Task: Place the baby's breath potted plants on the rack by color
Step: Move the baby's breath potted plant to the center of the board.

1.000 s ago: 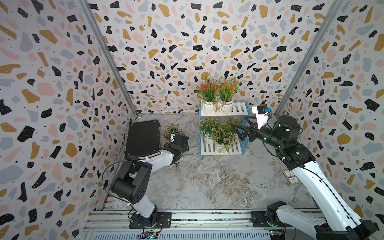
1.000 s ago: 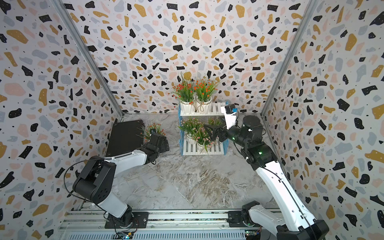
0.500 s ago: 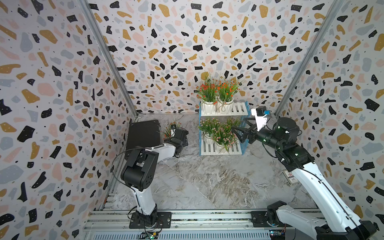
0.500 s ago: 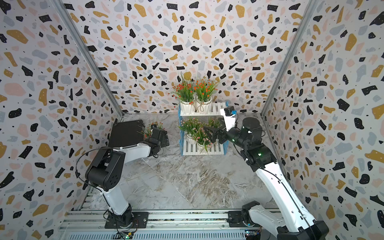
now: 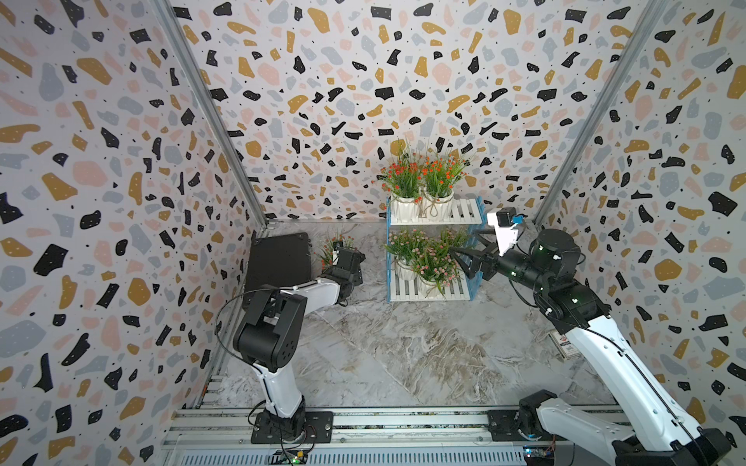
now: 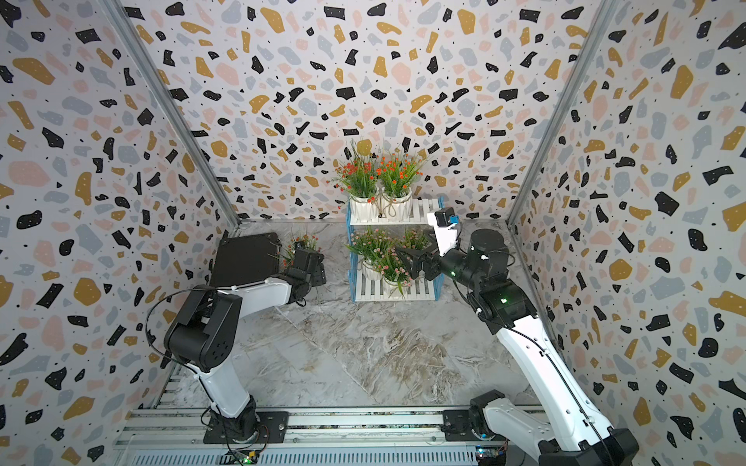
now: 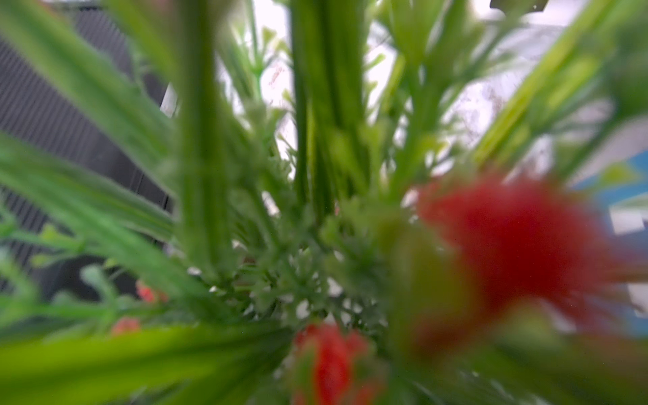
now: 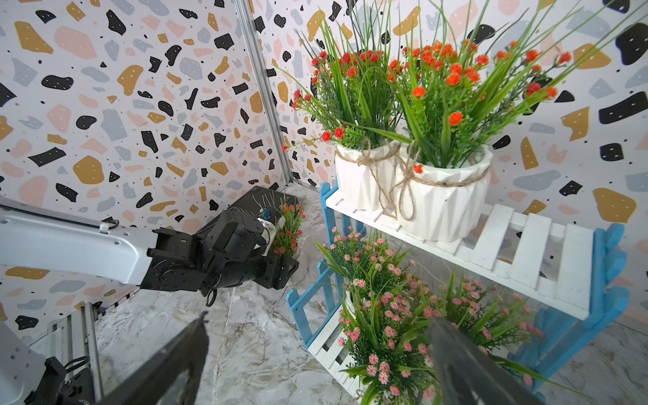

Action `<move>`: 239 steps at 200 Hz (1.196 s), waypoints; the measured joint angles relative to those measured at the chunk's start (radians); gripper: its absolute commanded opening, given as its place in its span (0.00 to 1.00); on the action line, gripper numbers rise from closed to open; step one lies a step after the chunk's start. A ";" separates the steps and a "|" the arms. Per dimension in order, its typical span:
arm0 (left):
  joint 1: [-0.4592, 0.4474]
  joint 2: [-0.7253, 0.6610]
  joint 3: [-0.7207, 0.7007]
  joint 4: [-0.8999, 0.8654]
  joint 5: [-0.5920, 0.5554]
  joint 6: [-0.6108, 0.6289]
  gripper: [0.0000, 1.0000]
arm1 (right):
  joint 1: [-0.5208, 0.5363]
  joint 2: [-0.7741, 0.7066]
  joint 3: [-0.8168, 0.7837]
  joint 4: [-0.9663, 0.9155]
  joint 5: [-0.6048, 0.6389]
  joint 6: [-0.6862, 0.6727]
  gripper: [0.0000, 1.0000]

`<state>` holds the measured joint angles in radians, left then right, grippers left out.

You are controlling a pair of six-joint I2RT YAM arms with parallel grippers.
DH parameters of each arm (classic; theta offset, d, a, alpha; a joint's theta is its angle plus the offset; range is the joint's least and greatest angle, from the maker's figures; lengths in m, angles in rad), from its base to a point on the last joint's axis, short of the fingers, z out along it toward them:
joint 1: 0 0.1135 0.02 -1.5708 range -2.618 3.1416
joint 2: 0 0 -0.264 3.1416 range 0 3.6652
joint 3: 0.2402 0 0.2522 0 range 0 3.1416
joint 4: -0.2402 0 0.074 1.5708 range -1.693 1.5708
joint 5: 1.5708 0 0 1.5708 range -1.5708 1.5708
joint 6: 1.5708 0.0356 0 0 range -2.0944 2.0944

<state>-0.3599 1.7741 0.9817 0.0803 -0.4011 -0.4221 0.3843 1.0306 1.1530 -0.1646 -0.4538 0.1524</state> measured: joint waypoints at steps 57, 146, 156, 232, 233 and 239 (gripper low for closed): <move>-0.027 -0.146 -0.131 -0.034 0.080 0.002 0.78 | 0.000 -0.019 -0.018 -0.028 0.002 -0.004 1.00; -0.327 -0.428 -0.376 -0.084 0.098 0.002 0.79 | 0.000 -0.073 -0.088 -0.103 0.018 -0.023 1.00; -0.379 -0.461 -0.399 -0.097 0.085 -0.008 0.80 | 0.000 -0.084 -0.103 -0.109 0.017 -0.023 1.00; -0.726 -0.514 -0.465 -0.075 0.025 -0.033 0.81 | 0.000 -0.130 -0.227 -0.152 0.014 -0.017 1.00; -0.728 -0.513 -0.465 -0.074 0.025 -0.032 0.81 | 0.000 -0.131 -0.228 -0.152 0.015 -0.017 1.00; -0.742 -0.502 -0.465 -0.056 0.025 -0.029 0.82 | 0.000 -0.138 -0.241 -0.158 0.015 -0.016 1.00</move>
<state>-1.1023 1.2716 0.5167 0.0246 -0.3759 -0.4515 0.3843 0.8928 0.9119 -0.3229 -0.4385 0.1368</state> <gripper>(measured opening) 0.813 0.996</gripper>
